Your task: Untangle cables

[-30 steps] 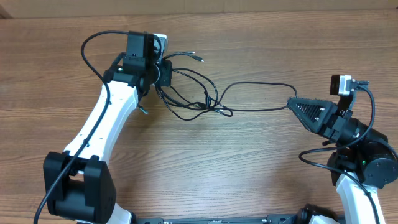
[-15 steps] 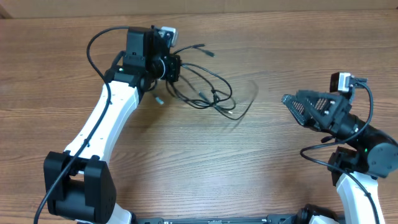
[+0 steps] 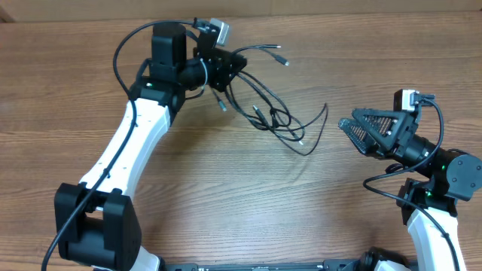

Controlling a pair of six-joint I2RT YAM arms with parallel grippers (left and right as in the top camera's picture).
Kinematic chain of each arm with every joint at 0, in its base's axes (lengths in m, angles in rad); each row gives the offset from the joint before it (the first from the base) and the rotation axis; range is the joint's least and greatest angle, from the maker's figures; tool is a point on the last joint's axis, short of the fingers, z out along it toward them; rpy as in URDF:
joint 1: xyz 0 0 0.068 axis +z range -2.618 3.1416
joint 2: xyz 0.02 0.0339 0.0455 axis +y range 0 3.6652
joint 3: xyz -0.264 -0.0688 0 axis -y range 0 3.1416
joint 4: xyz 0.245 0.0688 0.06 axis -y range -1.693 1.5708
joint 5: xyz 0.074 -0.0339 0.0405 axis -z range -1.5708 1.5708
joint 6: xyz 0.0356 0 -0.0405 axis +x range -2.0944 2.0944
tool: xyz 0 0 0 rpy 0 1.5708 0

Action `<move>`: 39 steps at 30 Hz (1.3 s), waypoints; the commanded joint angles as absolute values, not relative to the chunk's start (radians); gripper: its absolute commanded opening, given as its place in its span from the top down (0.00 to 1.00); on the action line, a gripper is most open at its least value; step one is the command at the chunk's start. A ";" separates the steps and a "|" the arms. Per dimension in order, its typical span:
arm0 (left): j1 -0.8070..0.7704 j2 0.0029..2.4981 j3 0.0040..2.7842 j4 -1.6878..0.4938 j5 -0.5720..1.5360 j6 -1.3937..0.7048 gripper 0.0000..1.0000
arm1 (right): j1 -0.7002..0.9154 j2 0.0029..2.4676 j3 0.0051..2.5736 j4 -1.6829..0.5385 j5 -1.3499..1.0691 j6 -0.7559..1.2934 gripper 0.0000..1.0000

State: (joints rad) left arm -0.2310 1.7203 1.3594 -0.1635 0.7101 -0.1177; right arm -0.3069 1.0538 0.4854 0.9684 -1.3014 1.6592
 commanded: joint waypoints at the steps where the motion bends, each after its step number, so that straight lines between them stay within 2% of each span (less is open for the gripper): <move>1: -0.279 1.683 1.359 -0.065 0.763 -0.243 0.96 | -0.307 1.045 0.505 0.969 -1.319 1.625 0.00; 9: -0.358 1.683 1.359 0.162 0.720 -0.341 0.96 | -0.307 1.045 0.504 0.736 -1.319 1.487 0.00; 16: -0.387 1.683 1.359 0.247 0.517 -0.361 0.96 | -0.307 1.045 0.504 0.664 -1.318 1.459 0.00; 20: -0.387 1.683 1.359 0.252 0.390 -0.434 0.96 | -0.307 1.045 0.504 0.644 -1.311 1.406 0.00; 22: -0.387 1.683 1.359 0.263 0.336 -0.516 0.96 | -0.307 1.045 0.504 0.560 -1.299 1.351 0.00; 28: -0.388 1.683 1.359 0.294 0.308 -0.696 0.96 | -0.307 1.045 0.504 0.328 -1.227 1.212 0.00; 35: -0.405 1.683 1.359 0.286 0.400 -0.740 0.96 | -0.307 1.045 0.504 0.323 -1.147 1.208 0.00; 39: -0.414 1.683 1.359 0.220 0.401 -0.703 0.96 | -0.307 1.045 0.504 0.326 -1.075 1.286 0.15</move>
